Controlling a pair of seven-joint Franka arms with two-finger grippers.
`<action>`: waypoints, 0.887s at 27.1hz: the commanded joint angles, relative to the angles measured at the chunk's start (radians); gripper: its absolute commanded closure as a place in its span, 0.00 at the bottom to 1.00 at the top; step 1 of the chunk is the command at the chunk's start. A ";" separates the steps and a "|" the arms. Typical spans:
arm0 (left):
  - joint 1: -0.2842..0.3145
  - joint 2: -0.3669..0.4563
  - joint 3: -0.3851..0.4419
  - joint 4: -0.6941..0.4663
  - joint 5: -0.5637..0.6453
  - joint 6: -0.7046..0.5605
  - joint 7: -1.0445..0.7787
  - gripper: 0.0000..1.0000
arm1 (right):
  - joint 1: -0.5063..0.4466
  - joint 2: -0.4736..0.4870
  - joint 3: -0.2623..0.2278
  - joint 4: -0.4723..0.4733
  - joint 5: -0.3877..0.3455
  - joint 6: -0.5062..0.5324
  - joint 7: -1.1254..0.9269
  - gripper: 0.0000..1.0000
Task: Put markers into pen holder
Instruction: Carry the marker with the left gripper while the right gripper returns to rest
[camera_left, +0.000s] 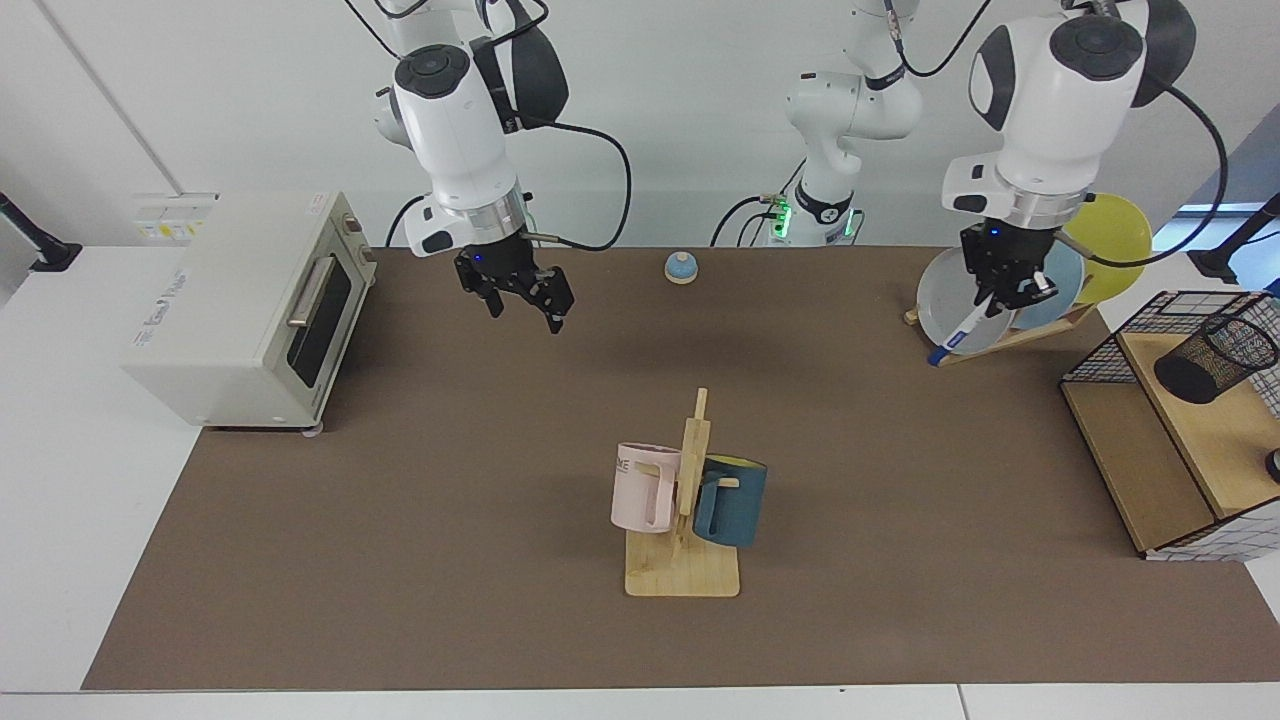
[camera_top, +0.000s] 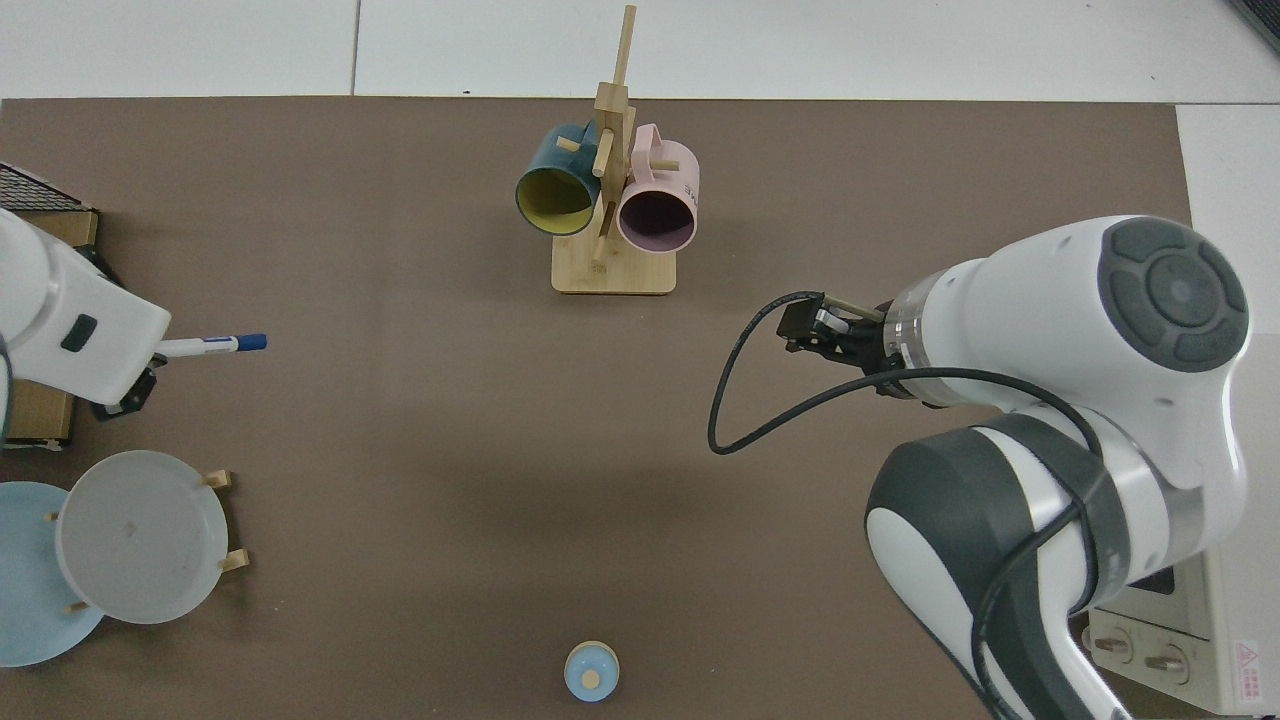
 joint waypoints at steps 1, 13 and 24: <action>-0.005 -0.008 0.114 0.005 0.058 -0.027 0.029 1.00 | -0.080 -0.041 0.013 -0.026 -0.054 -0.021 -0.197 0.00; -0.004 0.006 0.211 0.037 0.200 -0.010 0.240 1.00 | -0.247 -0.102 0.009 -0.007 -0.051 -0.167 -0.564 0.00; -0.004 0.092 0.219 0.158 0.404 -0.010 0.341 1.00 | -0.312 -0.108 0.010 0.028 -0.035 -0.213 -0.756 0.00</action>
